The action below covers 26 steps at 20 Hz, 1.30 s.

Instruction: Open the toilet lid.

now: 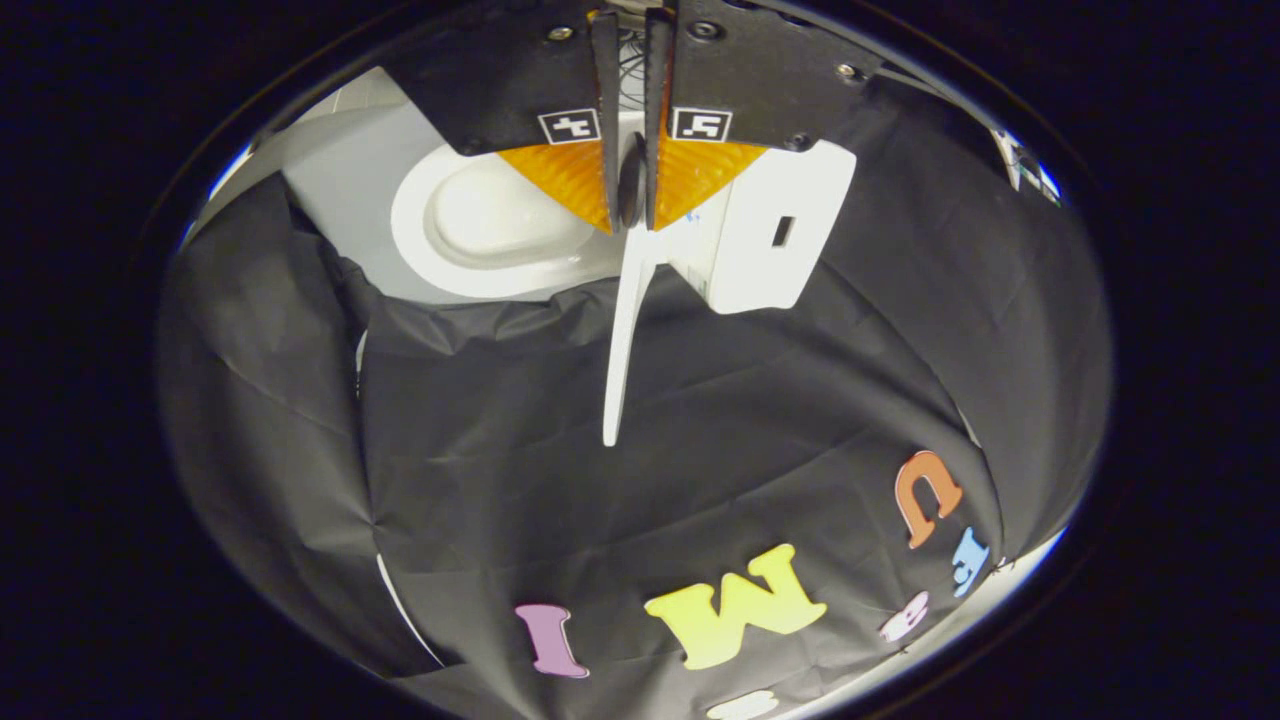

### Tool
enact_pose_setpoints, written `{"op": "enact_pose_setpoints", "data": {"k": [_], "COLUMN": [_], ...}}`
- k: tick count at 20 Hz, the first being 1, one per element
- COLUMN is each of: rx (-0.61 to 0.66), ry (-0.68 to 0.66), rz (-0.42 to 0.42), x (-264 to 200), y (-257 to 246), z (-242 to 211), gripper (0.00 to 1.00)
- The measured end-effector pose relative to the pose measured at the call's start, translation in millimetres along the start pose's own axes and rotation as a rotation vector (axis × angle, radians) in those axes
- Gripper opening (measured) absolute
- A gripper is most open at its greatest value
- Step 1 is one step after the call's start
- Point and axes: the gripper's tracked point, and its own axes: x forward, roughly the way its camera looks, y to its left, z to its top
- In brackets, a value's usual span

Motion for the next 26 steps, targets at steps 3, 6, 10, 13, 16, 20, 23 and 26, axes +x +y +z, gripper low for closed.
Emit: {"op": "enact_pose_setpoints", "data": {"k": [3, 6, 10, 13, 16, 20, 23, 26], "rx": [-0.006, -0.041, -0.081, -0.114, -0.158, -0.194, -0.195, -0.210], "ry": [0.004, 0.003, 0.006, 0.005, 0.008, 0.001, 0.010, 0.012], "rz": [0.012, 0.018, 0.016, 0.015, 0.007, 0.001, 0.012, 0.022], "x": [-1, 0, 5, 6, 9, 16, 23, 26], "y": [18, 37, 64, 87, 108, 138, 154, 169], "z": [-1, -1, -3, -7, -13, -22, -28, -34], "gripper": [0.15, 0.15, 0.15, 0.15, 0.15, 0.15, 0.15, 0.15]}}
